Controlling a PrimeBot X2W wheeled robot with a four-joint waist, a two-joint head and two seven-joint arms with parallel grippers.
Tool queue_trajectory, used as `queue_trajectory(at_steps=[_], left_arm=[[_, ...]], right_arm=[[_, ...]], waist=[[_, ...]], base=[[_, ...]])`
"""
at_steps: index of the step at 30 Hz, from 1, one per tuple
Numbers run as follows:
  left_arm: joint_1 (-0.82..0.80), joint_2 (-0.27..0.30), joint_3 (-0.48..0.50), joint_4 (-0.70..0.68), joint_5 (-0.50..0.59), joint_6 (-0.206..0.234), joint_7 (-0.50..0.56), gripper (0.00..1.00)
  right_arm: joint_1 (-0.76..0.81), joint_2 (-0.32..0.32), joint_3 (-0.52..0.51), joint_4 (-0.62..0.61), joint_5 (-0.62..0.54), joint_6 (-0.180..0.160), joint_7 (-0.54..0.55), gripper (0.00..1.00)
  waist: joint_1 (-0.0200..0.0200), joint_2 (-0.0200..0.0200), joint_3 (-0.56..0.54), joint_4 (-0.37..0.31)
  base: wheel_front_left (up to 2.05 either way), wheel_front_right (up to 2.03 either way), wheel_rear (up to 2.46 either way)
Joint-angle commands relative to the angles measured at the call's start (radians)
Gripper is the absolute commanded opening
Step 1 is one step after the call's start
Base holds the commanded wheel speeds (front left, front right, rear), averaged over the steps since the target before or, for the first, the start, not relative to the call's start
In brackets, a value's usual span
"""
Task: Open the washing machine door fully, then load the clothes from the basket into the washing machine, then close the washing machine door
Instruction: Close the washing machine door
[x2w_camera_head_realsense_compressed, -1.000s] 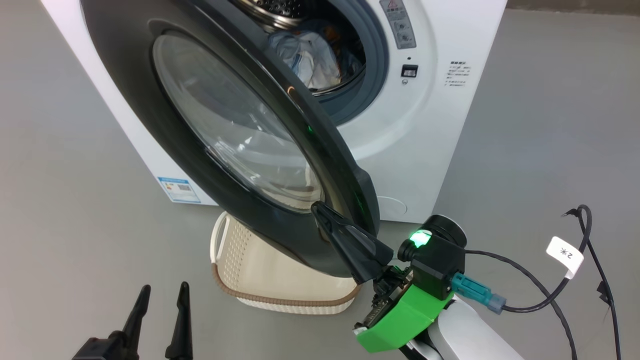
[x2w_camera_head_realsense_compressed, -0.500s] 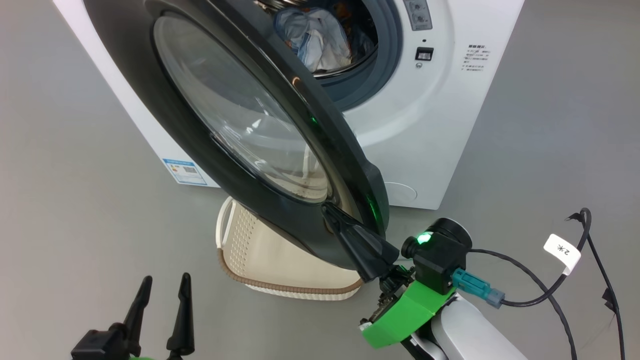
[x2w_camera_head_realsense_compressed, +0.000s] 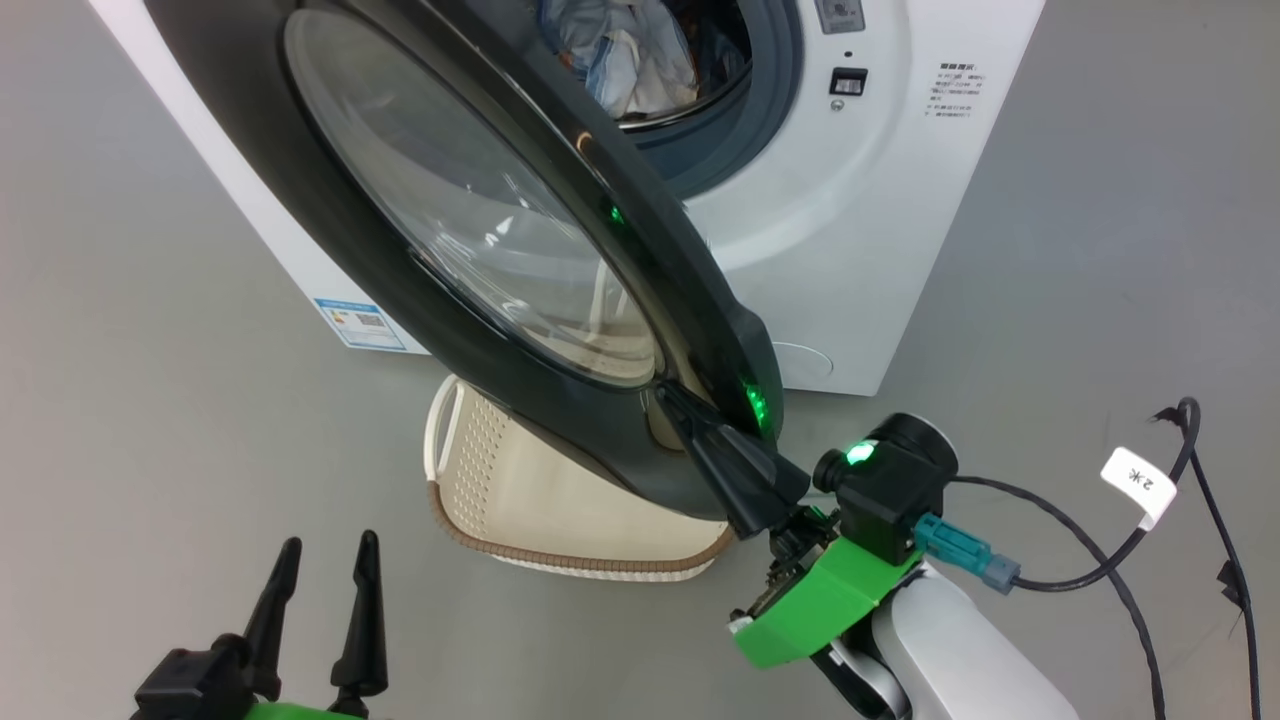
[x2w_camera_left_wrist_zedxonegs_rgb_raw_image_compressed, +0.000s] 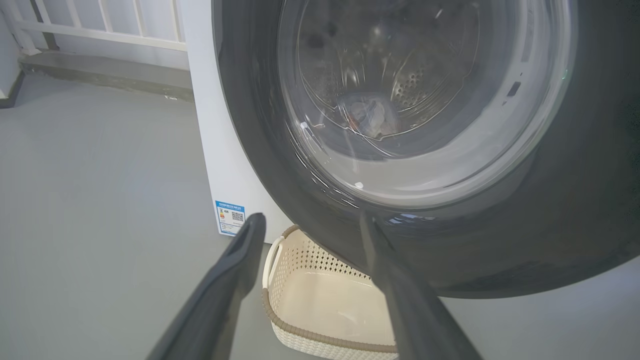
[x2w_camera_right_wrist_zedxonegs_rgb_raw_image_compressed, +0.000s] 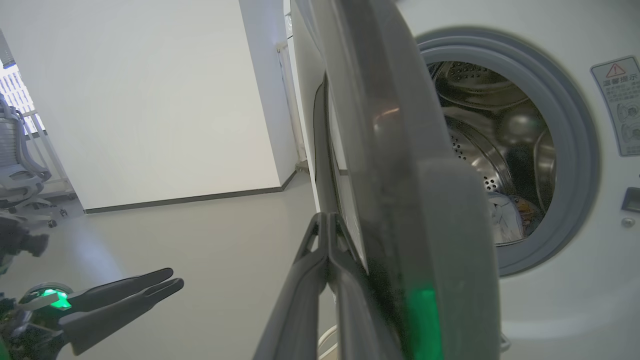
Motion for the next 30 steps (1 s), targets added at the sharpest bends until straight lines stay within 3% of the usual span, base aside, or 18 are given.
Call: queue_trajectory(at_steps=[1,15,30], left_arm=[[-0.038,0.006,0.03,-0.029,-0.006,0.005,-0.006,1.0],[-0.052,0.006,0.018,-0.043,-0.024,0.018,-0.006,1.0],[-0.108,0.006,-0.024,-0.078,-0.057,0.028,-0.006,1.0]], right_arm=[[-0.034,0.018,0.005,-0.021,-0.013,0.001,-0.005,0.0],[-0.08,0.009,-0.054,-0.017,-0.033,0.001,-0.005,0.0],[-0.208,-0.07,-0.12,-0.019,-0.039,0.001,-0.005,0.0]], waist=[[0.0,-0.0001,0.011,-0.007],[0.0,-0.0001,0.073,-0.017],[0.0,-0.0001,0.206,0.012]], base=[[0.0,0.0,0.0],[0.0,0.0,0.0],[0.0,0.0,0.0]])
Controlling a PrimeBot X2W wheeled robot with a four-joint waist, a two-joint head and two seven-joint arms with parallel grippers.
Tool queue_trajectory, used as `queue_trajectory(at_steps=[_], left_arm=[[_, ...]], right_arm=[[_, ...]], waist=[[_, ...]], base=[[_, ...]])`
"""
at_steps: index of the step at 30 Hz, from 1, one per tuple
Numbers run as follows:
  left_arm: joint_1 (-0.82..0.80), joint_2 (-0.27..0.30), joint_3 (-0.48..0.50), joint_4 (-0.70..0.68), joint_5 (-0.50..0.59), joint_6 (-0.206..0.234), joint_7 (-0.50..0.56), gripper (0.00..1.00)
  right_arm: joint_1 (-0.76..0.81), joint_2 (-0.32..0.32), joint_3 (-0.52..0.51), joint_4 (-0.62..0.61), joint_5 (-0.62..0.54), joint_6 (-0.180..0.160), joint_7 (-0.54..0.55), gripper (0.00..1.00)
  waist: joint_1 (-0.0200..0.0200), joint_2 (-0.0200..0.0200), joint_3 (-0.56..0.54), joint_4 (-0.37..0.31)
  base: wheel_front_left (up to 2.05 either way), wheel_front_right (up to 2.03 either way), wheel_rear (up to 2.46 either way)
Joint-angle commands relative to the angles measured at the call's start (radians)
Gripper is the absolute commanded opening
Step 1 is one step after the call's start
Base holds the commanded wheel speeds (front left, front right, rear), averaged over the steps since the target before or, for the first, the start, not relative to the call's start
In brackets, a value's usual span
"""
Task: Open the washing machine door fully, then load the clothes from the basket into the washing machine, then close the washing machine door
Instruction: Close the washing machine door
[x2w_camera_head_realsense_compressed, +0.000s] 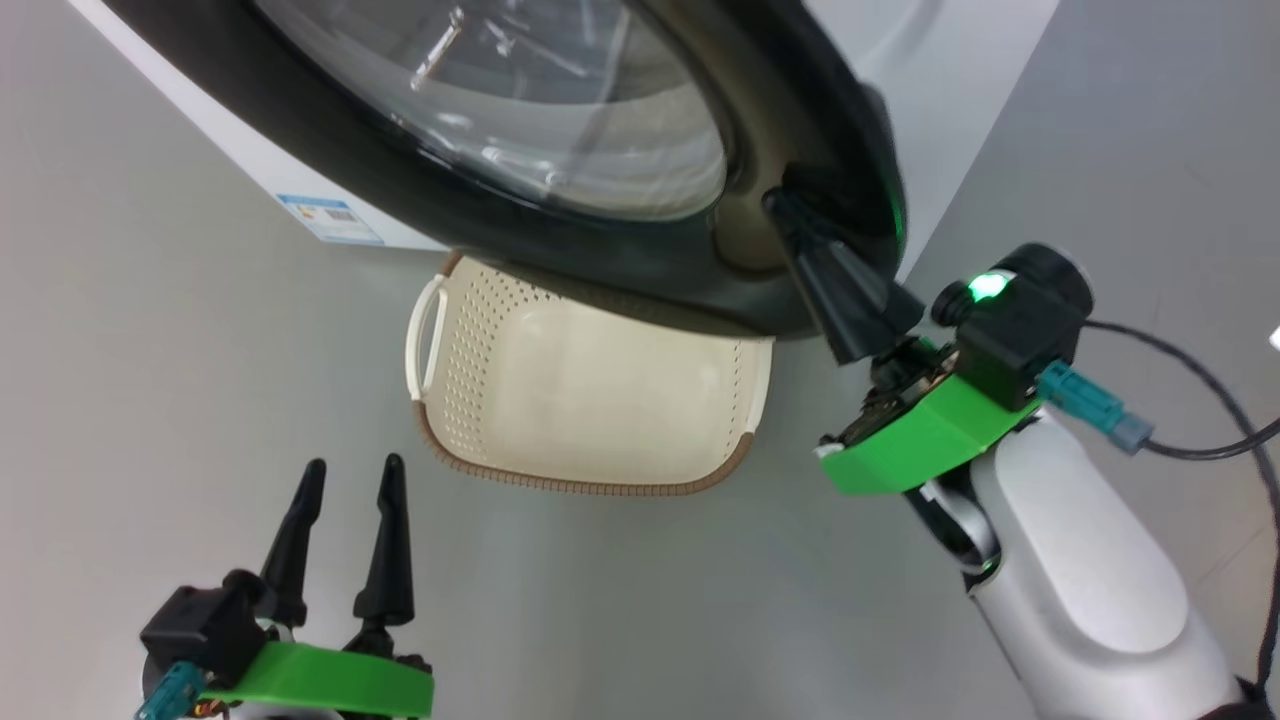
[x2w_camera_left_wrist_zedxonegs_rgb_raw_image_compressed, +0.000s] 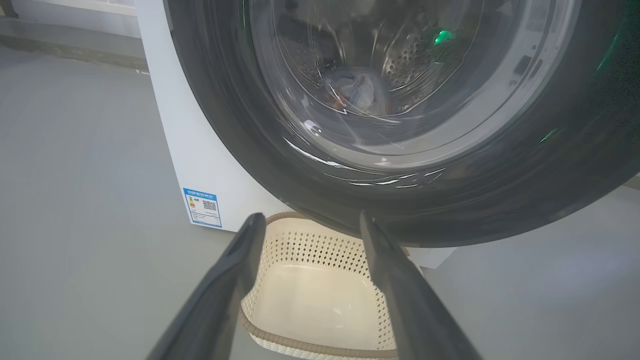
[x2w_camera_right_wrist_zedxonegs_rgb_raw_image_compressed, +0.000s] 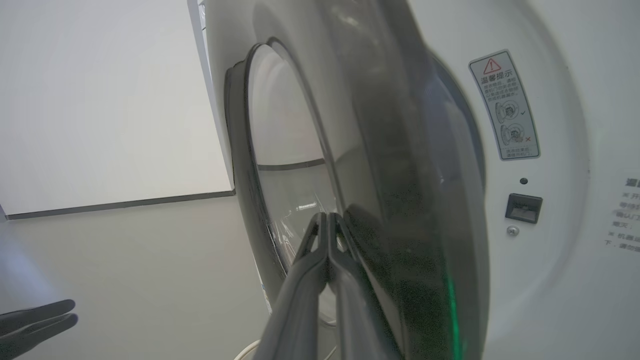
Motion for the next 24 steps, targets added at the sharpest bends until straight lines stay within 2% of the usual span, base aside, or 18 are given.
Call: queue_trajectory(at_steps=[1,14,24], left_arm=[[-0.025,0.009,0.025,-0.031,-0.01,0.006,-0.006,1.0],[-0.106,0.009,-0.03,-0.128,-0.035,0.015,-0.006,1.0],[-0.117,0.009,-0.058,-0.164,-0.046,0.027,-0.006,1.0]], right_arm=[[-0.02,0.008,0.003,-0.025,-0.004,0.001,-0.005,0.0],[-0.158,-0.087,-0.071,-0.031,-0.025,0.001,-0.005,0.0],[-0.264,-0.149,-0.099,-0.021,-0.039,0.001,-0.005,0.0]], waist=[[0.0,0.0,0.03,0.015],[0.0,0.0,0.183,0.068],[0.0,0.0,0.239,0.102]], base=[[0.0,0.0,0.0],[0.0,0.0,0.0],[0.0,0.0,0.0]])
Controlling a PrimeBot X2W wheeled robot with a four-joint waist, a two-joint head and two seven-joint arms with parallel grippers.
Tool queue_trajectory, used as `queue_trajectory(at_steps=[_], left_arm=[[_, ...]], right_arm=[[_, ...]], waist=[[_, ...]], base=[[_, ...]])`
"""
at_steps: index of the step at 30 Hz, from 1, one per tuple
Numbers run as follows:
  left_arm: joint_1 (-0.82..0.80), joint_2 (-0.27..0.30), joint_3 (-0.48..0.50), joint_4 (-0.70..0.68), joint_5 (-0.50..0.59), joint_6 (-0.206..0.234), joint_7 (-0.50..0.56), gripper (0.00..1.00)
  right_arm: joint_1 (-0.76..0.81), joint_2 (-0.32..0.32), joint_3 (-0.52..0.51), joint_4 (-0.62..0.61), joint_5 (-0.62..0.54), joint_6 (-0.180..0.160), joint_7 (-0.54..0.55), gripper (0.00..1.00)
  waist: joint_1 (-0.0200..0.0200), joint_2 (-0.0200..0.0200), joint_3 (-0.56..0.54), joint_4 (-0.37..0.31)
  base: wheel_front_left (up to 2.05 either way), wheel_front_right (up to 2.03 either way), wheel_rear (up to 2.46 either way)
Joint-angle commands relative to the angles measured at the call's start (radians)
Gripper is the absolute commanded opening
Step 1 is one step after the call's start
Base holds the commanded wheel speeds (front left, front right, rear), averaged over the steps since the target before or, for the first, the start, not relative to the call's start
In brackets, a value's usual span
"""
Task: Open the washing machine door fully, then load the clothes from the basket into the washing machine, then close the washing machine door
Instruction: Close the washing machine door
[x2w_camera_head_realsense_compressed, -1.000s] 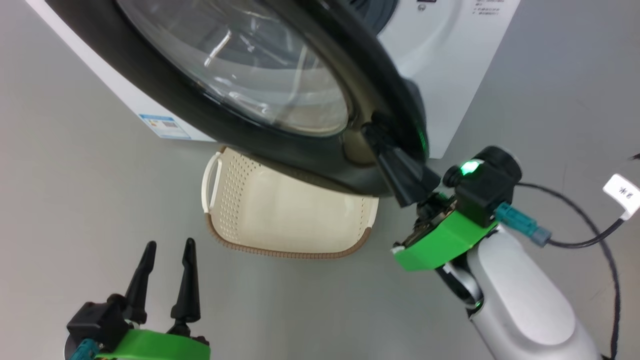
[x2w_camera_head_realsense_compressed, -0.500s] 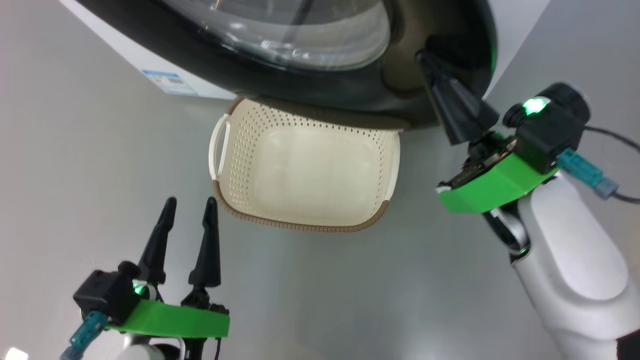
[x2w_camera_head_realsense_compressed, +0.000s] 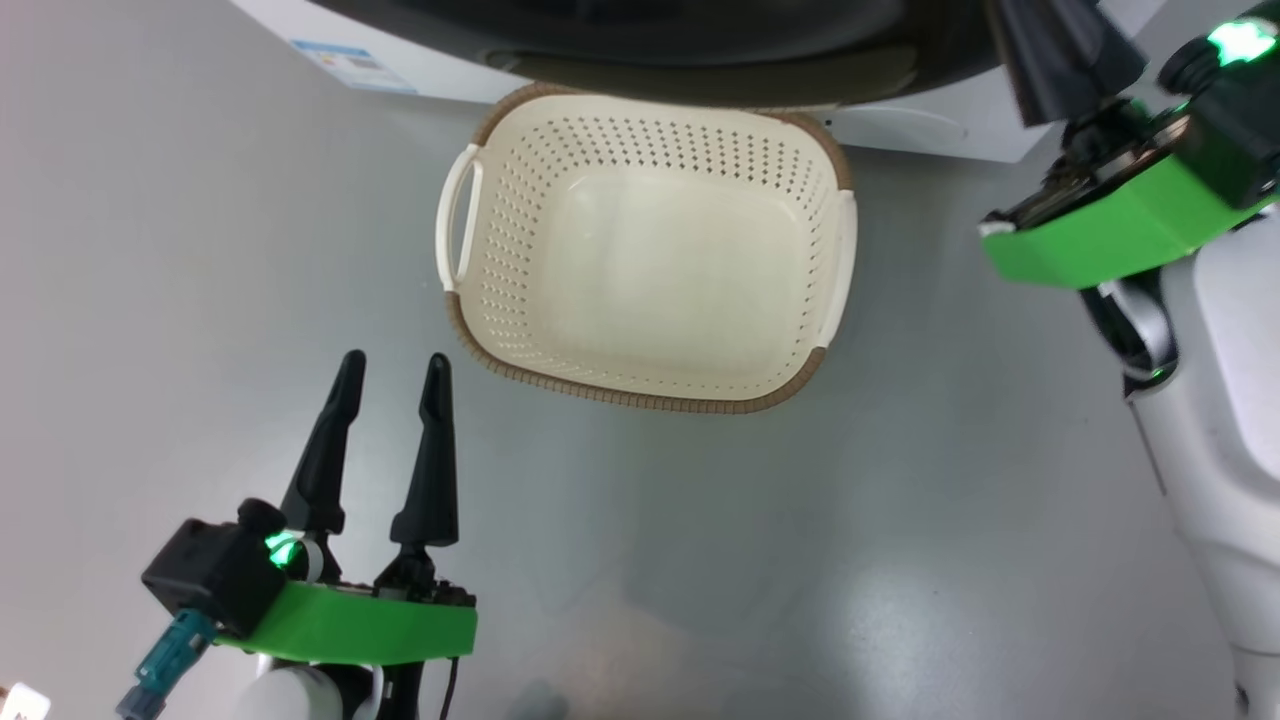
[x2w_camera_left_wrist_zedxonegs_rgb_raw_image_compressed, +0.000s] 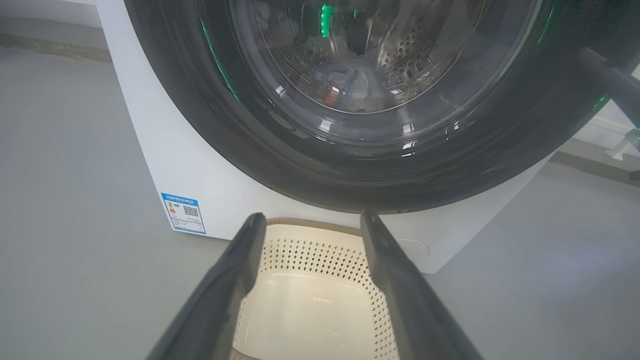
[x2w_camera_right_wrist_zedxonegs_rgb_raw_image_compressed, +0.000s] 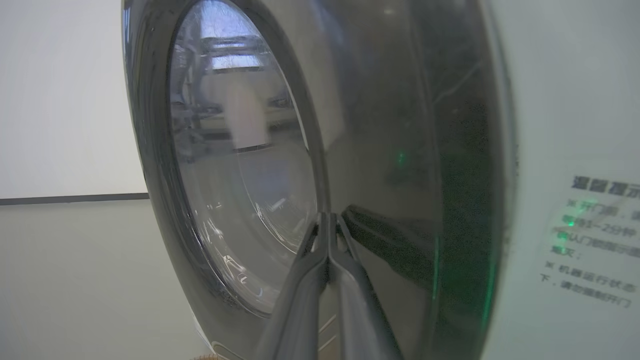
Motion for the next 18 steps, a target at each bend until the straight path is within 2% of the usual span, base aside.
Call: queue_trajectory(at_steps=[1,11,18], left_arm=[[-0.014,0.013,0.025,-0.033,-0.01,0.007,-0.006,1.0],[-0.021,0.013,-0.013,-0.072,-0.014,0.026,-0.006,1.0],[-0.027,0.013,0.002,-0.035,0.0,0.026,-0.006,1.0]], right_arm=[[-0.015,0.003,-0.002,-0.018,-0.011,0.0,-0.005,0.0],[-0.1,-0.033,-0.039,0.044,-0.024,0.0,-0.005,0.0],[-0.048,0.004,-0.036,0.024,-0.019,0.0,-0.005,0.0]], waist=[[0.0,-0.0001,0.022,0.022],[0.0,-0.0001,0.031,0.033],[0.0,-0.0001,-0.015,-0.014]], base=[[0.0,0.0,0.0],[0.0,0.0,0.0],[0.0,0.0,0.0]])
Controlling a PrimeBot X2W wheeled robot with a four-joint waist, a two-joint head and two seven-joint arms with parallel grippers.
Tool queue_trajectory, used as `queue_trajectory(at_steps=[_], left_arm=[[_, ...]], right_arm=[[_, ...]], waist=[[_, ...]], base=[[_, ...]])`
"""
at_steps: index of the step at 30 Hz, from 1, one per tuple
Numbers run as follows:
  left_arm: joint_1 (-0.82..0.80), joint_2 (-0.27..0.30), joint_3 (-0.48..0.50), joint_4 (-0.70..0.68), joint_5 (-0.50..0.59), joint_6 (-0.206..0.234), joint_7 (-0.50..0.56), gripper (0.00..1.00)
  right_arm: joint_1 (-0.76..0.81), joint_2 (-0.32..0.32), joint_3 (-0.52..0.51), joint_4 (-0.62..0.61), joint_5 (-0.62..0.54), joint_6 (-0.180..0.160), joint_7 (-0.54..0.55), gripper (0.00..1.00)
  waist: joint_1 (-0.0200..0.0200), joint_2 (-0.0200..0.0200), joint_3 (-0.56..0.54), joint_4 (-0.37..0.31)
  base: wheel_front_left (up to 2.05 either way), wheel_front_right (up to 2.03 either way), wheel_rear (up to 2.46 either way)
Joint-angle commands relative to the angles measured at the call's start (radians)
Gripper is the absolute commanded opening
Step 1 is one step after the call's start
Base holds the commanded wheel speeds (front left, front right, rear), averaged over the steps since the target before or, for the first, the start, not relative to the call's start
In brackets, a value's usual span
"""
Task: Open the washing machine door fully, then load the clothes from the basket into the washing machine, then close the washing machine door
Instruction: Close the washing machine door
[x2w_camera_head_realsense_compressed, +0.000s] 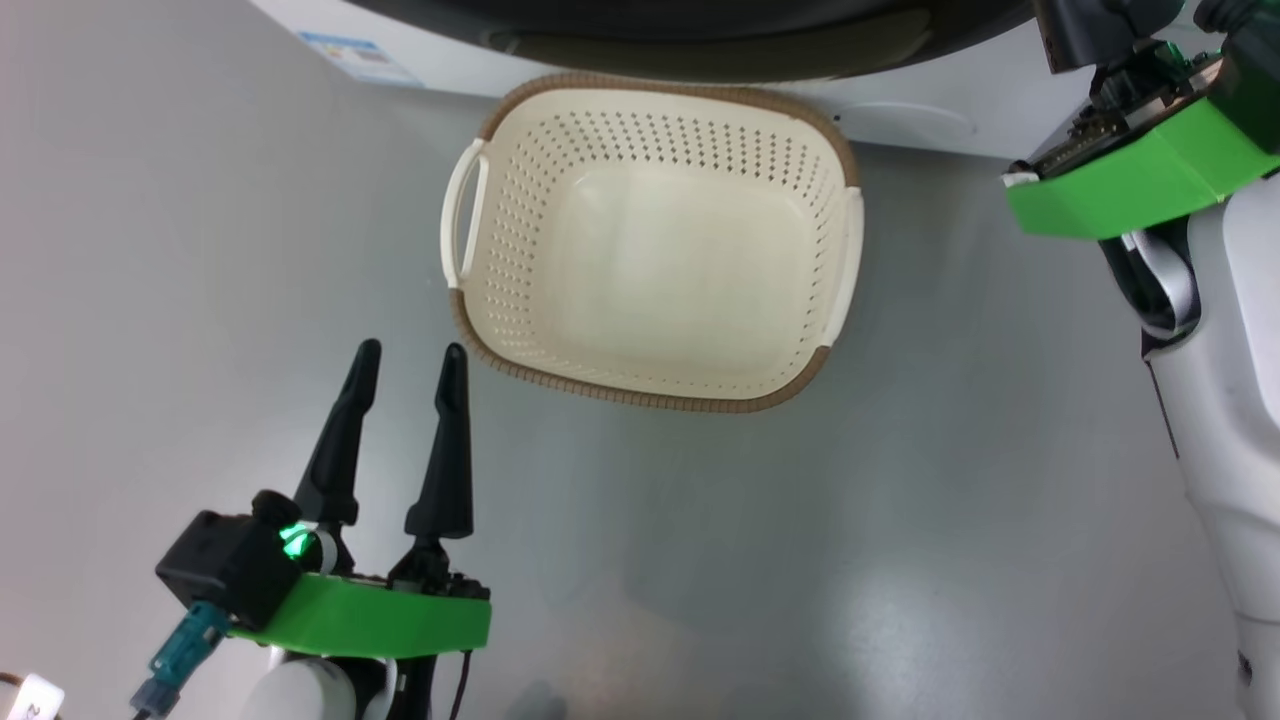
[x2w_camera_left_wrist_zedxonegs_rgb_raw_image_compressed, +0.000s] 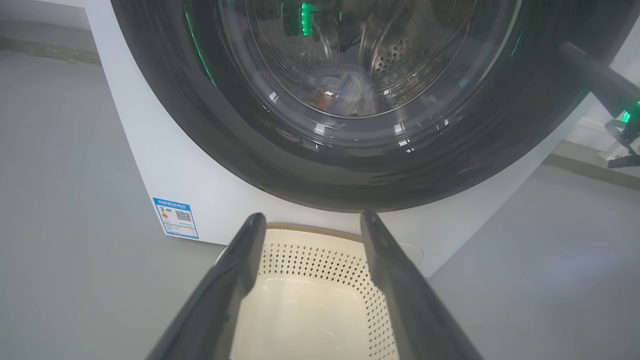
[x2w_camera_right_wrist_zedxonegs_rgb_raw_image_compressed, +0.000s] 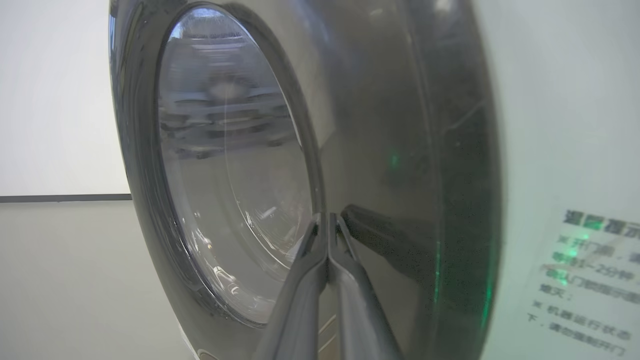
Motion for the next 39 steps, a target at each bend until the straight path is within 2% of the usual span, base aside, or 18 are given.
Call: queue_trajectory(at_steps=[1,3,8,9,13,16,17,18,19,20,31,39], left_arm=[[-0.012,0.013,0.045,-0.003,0.008,-0.001,-0.006,1.0],[-0.013,0.013,0.059,0.019,0.014,-0.005,-0.006,1.0],[0.005,0.013,0.095,0.085,0.027,-0.013,-0.006,1.0],[0.011,0.013,0.1,0.098,0.028,-0.016,-0.006,1.0],[0.036,0.013,0.12,0.141,0.033,-0.022,-0.006,1.0],[0.055,0.013,0.139,0.168,0.036,-0.033,-0.006,1.0],[0.063,0.013,0.148,0.175,0.041,-0.035,-0.006,1.0],[0.063,0.013,0.148,0.175,0.041,-0.035,-0.006,1.0],[0.072,0.013,0.156,0.183,0.046,-0.036,-0.006,1.0],[0.081,0.013,0.164,0.191,0.05,-0.037,-0.006,1.0],[0.194,0.013,0.225,0.229,0.061,-0.041,-0.006,1.0],[0.246,0.013,0.254,0.227,0.062,-0.055,-0.006,1.0]], right_arm=[[0.045,0.018,-0.009,-0.037,0.002,-0.016,-0.002,0.0],[0.09,0.039,-0.004,-0.057,0.006,-0.016,-0.002,0.0],[0.212,0.077,0.016,-0.104,0.018,-0.016,-0.002,0.09],[0.236,0.082,0.016,-0.113,0.018,-0.016,-0.002,0.16],[0.336,0.095,0.013,-0.134,0.017,-0.016,-0.002,0.28],[0.405,0.103,0.016,-0.14,0.02,-0.016,-0.002,0.49],[0.427,0.105,0.02,-0.141,0.02,-0.016,-0.002,0.72],[0.427,0.105,0.02,-0.141,0.02,-0.016,-0.002,0.72],[0.449,0.109,0.019,-0.144,0.022,-0.016,-0.002,0.89],[0.47,0.111,0.018,-0.146,0.022,-0.016,-0.002,1.0],[0.709,0.131,-0.084,-0.175,0.005,-0.016,-0.002,1.0],[0.831,0.142,-0.164,-0.19,-0.018,-0.016,-0.002,1.0]], waist=[[0.0,-0.0001,-0.039,-0.033],[0.0,-0.0001,-0.071,-0.058],[0.0,-0.0001,-0.165,-0.131],[0.0,-0.0001,-0.185,-0.146],[0.0,-0.0001,-0.263,-0.204],[0.0,-0.0001,-0.319,-0.244],[0.0,-0.0001,-0.336,-0.257],[0.0,-0.0001,-0.336,-0.257],[0.0,-0.0001,-0.355,-0.269],[0.0,-0.0001,-0.373,-0.28],[0.0,-0.0001,-0.534,-0.344],[0.0,-0.0001,-0.581,-0.38]], base=[[0.0,0.0,0.0],[0.0,0.0,0.0],[0.0,0.0,0.0],[0.0,0.0,0.0],[0.0,0.0,0.0],[0.0,0.0,0.0],[0.0,0.0,0.0],[0.0,0.0,0.0],[0.0,0.0,0.0],[0.0,0.0,0.0],[0.0,0.0,0.0],[0.0,0.0,0.0]])
